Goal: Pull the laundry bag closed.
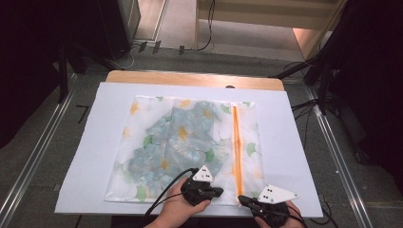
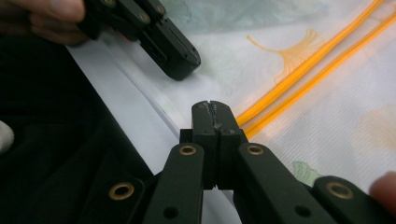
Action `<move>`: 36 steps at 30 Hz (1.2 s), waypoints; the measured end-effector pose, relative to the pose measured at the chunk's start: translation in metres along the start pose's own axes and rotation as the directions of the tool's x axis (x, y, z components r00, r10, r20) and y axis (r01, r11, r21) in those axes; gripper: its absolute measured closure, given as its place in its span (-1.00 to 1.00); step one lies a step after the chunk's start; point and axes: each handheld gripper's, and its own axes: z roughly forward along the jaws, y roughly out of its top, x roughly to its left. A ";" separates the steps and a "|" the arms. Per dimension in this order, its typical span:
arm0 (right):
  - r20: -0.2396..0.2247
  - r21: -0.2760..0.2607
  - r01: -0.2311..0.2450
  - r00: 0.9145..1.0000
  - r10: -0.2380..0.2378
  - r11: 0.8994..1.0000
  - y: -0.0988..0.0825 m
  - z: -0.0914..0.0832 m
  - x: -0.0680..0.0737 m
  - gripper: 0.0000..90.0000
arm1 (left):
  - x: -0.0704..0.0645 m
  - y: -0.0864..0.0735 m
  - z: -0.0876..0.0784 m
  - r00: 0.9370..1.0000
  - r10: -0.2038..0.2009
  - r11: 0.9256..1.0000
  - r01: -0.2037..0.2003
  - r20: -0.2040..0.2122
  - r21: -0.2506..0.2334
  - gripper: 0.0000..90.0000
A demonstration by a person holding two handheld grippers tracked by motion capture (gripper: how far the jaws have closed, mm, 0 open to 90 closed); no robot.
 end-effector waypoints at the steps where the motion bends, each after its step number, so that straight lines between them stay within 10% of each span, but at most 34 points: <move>1: 0.009 0.020 0.002 1.000 -0.002 1.000 0.000 0.003 0.000 1.00 | 0.000 0.000 0.000 1.000 0.001 1.000 -0.001 -0.001 0.000 1.00; 19: -0.026 0.005 -0.051 0.998 0.051 0.999 -0.008 -0.009 -0.011 0.80 | 0.000 0.000 0.000 1.000 0.000 1.000 0.000 -0.002 0.000 1.00; 26: 0.037 0.086 0.099 0.994 -0.103 0.991 -0.012 0.004 0.007 0.29 | 0.001 0.000 0.000 1.000 -0.004 1.000 0.004 0.004 -0.002 1.00; 30: 0.093 0.101 0.154 0.982 -0.163 0.983 -0.011 0.003 0.012 0.72 | 0.000 0.000 0.000 1.000 -0.004 1.000 0.004 0.002 -0.005 1.00; 36: 0.063 0.068 0.090 0.994 -0.094 0.994 -0.009 -0.004 0.003 0.83 | 0.000 -0.001 0.000 1.000 -0.004 1.000 0.004 0.005 -0.006 0.98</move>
